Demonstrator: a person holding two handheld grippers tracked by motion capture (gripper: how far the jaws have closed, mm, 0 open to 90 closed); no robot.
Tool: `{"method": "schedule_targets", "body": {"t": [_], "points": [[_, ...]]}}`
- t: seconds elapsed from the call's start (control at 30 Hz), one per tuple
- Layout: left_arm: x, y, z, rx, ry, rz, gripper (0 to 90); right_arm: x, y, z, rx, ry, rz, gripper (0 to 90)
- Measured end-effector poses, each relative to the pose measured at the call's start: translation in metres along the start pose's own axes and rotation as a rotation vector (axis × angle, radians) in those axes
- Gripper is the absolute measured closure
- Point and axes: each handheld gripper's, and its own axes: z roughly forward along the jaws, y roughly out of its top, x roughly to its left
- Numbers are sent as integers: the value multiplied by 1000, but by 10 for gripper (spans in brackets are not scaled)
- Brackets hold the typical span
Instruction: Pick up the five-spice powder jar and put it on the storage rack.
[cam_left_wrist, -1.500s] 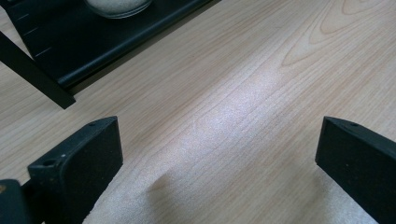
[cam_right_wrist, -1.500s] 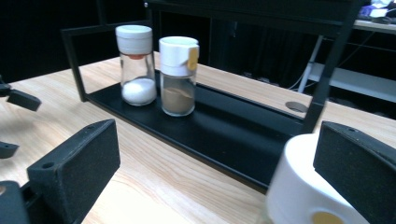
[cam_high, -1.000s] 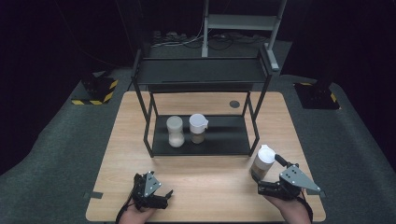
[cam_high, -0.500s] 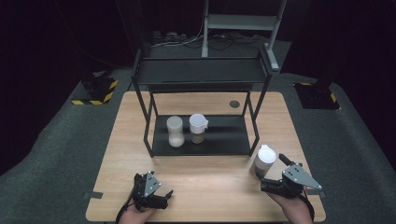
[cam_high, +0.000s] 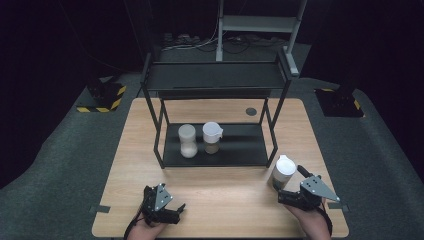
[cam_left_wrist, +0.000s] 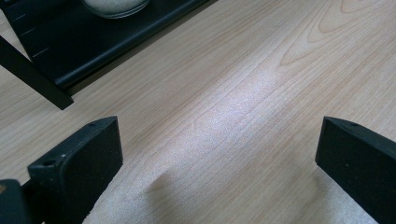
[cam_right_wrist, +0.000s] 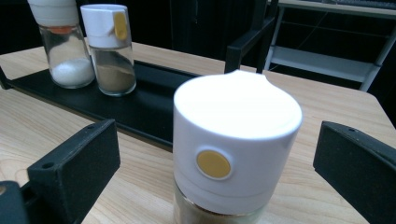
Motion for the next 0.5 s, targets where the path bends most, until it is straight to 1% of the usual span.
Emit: {"method": "schedule_targets", "body": {"t": [0.23,0.37,0.43,0.5], "points": [[0,0,0,1,0,1,8,-3,-8,6,5,-18,13,0],[0,0,0,2,1,2,8,-3,-11,8,9,-20,19,0],[0,0,0,3,1,3,8,-4,-14,10,21,-26,17,0],[0,0,0,4,1,3,8,-5,-17,13,26,-25,32,0]]}}
